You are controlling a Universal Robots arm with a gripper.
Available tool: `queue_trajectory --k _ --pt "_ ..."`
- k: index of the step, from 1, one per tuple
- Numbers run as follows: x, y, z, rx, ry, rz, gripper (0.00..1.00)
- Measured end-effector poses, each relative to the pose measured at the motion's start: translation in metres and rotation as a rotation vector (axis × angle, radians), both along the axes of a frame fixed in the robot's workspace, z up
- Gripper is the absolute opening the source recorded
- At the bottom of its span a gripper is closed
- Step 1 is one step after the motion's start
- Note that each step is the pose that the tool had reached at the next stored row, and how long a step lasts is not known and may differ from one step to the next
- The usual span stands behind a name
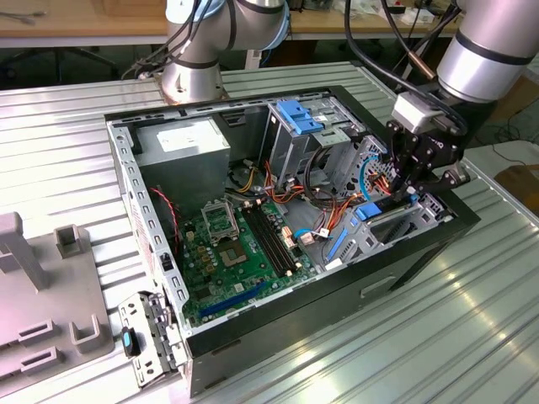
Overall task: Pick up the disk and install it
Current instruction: 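Insert the first disk wire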
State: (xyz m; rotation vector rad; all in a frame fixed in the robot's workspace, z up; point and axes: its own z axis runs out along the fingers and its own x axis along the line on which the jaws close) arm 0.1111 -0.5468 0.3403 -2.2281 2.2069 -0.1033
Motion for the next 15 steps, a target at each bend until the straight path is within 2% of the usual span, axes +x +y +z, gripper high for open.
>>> queue_trajectory --k 4,8,9,10,11,12,15 --pt "0.0000 -0.0001 0.0076 0.0000 0.0000 0.000 0.24" --pt "0.0000 0.0000 0.0080 0.0003 0.0000 0.000 0.24" --pt "0.0000 0.0000 0.0080 0.0005 0.0000 0.000 0.22" --pt "0.0000 0.0000 0.0080 0.0008 0.0000 0.000 0.16" --pt "0.0000 0.0000 0.0081 0.0009 0.0000 0.000 0.16" --pt "0.0000 0.0000 0.0081 0.0012 0.0000 0.000 0.11" --pt "0.0000 0.0000 0.0080 0.0019 0.0000 0.000 0.11"
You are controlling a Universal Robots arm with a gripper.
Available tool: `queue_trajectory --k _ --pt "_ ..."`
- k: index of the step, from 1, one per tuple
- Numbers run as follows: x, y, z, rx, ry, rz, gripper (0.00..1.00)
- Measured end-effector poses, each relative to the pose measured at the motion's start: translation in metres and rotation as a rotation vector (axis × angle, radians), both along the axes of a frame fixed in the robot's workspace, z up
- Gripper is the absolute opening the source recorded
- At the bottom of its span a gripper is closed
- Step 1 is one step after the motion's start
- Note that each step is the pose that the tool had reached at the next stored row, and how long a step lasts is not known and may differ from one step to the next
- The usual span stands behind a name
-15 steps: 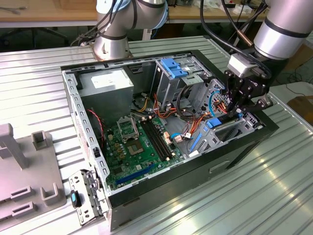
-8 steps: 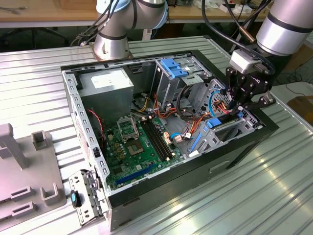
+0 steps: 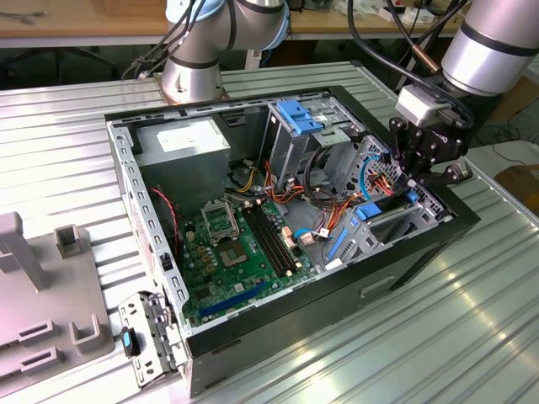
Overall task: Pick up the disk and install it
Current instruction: 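Insert the first disk wire, then insert the second disk wire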
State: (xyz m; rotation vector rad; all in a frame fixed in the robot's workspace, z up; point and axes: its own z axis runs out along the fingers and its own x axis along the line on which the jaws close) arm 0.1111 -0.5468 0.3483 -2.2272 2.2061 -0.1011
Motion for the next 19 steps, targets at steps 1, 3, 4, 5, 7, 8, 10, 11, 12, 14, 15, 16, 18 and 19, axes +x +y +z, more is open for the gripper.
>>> queue_trajectory --k 1,3,4,5,7,8,10,11,12,14,15,16,18,19 --pt "0.0000 0.0000 0.0000 0.0002 0.0000 0.000 0.11" --pt "0.0000 0.0000 0.0000 0.0005 0.0000 0.000 0.11" --pt "0.0000 0.0000 0.0000 0.0008 0.0000 0.000 0.11" --pt "0.0000 0.0000 0.0000 0.0011 0.0000 0.000 0.11" --pt "0.0000 0.0000 0.0000 0.0025 0.0000 0.000 0.11" --pt "0.0000 0.0000 0.0000 0.0033 0.0000 0.000 0.11" --pt "0.0000 0.0000 0.0000 0.0036 0.0000 0.000 0.11" --pt "0.0000 0.0000 0.0000 0.0038 0.0000 0.000 0.11" --pt "0.0000 0.0000 0.0000 0.0040 0.0000 0.000 0.11" --pt "0.0000 0.0000 0.0000 0.0047 0.0000 0.000 0.11" --pt "0.0000 0.0000 0.0000 0.0049 0.0000 0.000 0.11" --pt "0.0000 0.0000 0.0000 0.0053 0.0000 0.000 0.11" --pt "0.0000 0.0000 0.0000 0.0057 0.0000 0.000 0.11" --pt "0.0000 0.0000 0.0000 0.0060 0.0000 0.000 0.11"
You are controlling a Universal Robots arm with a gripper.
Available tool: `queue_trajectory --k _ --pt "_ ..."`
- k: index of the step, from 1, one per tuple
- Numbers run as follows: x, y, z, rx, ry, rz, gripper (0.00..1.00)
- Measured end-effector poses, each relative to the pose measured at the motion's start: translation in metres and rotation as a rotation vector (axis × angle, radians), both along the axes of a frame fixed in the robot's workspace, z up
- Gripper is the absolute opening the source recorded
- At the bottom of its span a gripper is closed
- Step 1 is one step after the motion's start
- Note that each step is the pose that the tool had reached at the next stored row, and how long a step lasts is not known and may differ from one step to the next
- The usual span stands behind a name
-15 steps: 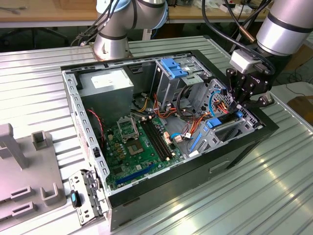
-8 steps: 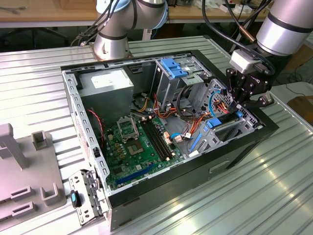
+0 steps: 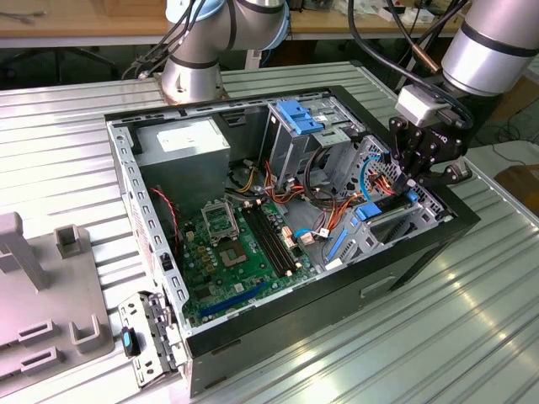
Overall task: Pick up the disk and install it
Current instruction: 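Insert the second disk wire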
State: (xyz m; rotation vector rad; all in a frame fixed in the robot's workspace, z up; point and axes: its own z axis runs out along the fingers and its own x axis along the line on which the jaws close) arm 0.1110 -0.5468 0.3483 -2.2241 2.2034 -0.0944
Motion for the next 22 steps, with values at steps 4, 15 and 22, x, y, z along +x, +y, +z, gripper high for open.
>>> queue_trajectory --k 4,15,22 --pt "-0.0005 0.0000 0.0000 -0.0032 -0.0031 0.000 0.11" --pt "-0.0005 0.0014 0.0342 -0.0032 -0.0031 0.000 0.11" --pt "-0.0039 0.0106 0.0457 -0.0102 0.0015 0.003 0.11"
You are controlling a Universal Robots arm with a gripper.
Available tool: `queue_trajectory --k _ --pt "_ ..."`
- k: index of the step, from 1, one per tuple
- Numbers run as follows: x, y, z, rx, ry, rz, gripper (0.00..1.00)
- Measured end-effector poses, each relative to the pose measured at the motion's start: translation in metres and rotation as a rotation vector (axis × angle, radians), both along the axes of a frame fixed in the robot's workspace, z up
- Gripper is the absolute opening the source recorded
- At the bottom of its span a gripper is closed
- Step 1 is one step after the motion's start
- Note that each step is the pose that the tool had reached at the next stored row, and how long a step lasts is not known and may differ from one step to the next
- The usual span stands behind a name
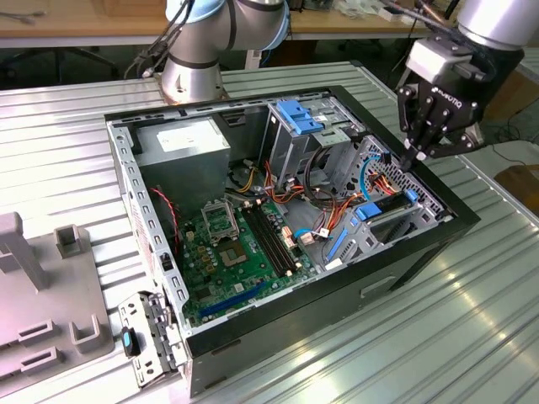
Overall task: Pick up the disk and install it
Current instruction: 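Insert the second disk wire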
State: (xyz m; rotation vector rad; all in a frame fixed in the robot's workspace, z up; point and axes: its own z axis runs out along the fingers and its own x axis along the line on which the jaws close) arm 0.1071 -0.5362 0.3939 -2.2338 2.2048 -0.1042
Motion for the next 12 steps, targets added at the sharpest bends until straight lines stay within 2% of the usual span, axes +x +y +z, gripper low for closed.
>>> queue_trajectory --k 1,3,7,11,12 --pt "-0.0010 0.0028 0.0062 -0.0014 0.0000 0.000 0.11" --pt "-0.0024 0.0080 0.0068 -0.0056 0.0000 0.002 0.11" --pt "-0.0053 0.0183 0.0067 -0.0213 0.0002 0.019 0.11" --pt "-0.0077 0.0265 0.0068 -0.0267 0.0000 0.037 0.11" --pt "-0.0087 0.0297 0.0067 -0.0286 0.0000 0.042 0.11"
